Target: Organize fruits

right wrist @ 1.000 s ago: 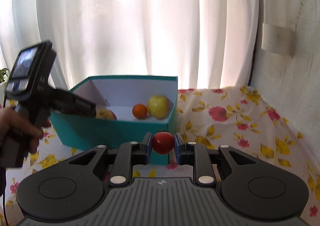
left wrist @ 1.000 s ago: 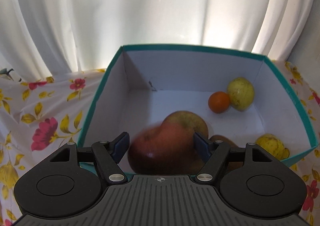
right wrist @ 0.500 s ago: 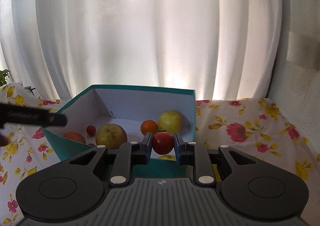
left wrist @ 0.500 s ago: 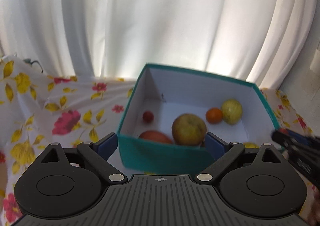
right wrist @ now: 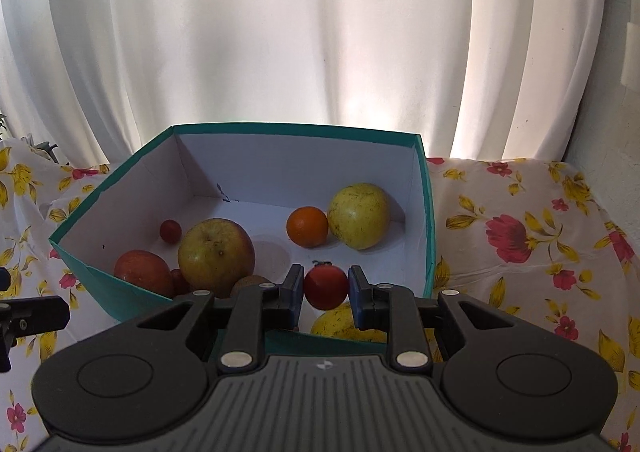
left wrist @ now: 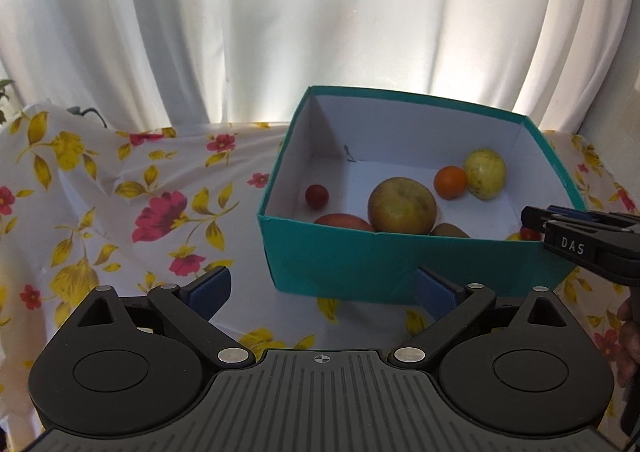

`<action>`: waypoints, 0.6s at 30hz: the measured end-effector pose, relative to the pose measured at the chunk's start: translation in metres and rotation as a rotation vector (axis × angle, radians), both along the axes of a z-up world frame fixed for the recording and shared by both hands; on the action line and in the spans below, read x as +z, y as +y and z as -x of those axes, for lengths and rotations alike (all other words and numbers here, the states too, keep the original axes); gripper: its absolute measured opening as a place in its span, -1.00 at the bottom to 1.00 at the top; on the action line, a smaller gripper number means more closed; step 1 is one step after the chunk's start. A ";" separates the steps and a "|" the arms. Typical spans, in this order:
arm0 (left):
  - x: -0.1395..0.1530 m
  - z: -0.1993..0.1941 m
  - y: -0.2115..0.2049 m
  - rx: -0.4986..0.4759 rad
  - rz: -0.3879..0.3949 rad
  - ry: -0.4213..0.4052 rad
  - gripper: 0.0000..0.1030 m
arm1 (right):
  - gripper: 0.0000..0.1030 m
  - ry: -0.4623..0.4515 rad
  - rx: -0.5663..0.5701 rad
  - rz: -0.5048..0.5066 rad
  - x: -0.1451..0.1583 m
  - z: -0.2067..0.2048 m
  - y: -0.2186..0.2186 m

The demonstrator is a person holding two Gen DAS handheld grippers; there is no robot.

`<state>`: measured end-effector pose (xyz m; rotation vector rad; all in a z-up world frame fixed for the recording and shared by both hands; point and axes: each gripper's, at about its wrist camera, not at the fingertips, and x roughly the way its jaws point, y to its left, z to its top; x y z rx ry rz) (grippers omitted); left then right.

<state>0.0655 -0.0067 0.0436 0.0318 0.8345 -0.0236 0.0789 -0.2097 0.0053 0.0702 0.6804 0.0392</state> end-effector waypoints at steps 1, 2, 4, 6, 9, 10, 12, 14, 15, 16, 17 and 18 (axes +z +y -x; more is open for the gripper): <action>0.000 0.000 -0.002 -0.005 -0.014 -0.003 0.95 | -0.36 0.003 -0.006 -0.002 0.001 0.000 -0.002; 0.000 0.000 -0.005 -0.009 -0.026 -0.005 0.95 | -0.10 0.001 -0.009 -0.004 0.002 0.002 -0.003; -0.001 -0.001 -0.008 -0.013 -0.049 0.015 0.95 | 0.13 -0.007 -0.001 -0.019 0.006 0.004 -0.005; -0.003 -0.003 -0.011 -0.017 -0.060 0.047 0.95 | 0.31 -0.010 -0.012 -0.021 0.011 0.007 -0.006; -0.006 -0.005 -0.013 -0.031 -0.071 0.089 0.95 | 0.66 -0.008 0.004 -0.063 0.022 0.016 -0.007; -0.007 -0.005 -0.014 -0.035 -0.073 0.101 0.95 | 0.85 0.011 0.009 -0.065 0.026 0.019 -0.006; -0.009 -0.005 -0.015 -0.040 -0.089 0.121 0.95 | 1.00 0.065 -0.010 -0.011 0.031 0.025 0.000; -0.009 -0.005 -0.017 -0.042 -0.104 0.135 0.95 | 1.00 0.140 -0.029 0.064 0.032 0.028 0.006; -0.009 -0.007 -0.017 -0.042 -0.107 0.141 0.95 | 1.00 0.183 -0.026 0.091 0.031 0.029 0.009; -0.009 -0.008 -0.018 -0.044 -0.104 0.153 0.95 | 1.00 0.223 -0.020 0.106 0.030 0.028 0.011; -0.010 -0.011 -0.018 -0.045 -0.094 0.165 0.95 | 1.00 0.259 -0.006 0.119 0.028 0.027 0.014; -0.010 -0.014 -0.018 -0.044 -0.082 0.180 0.95 | 1.00 0.285 -0.002 0.132 0.025 0.026 0.016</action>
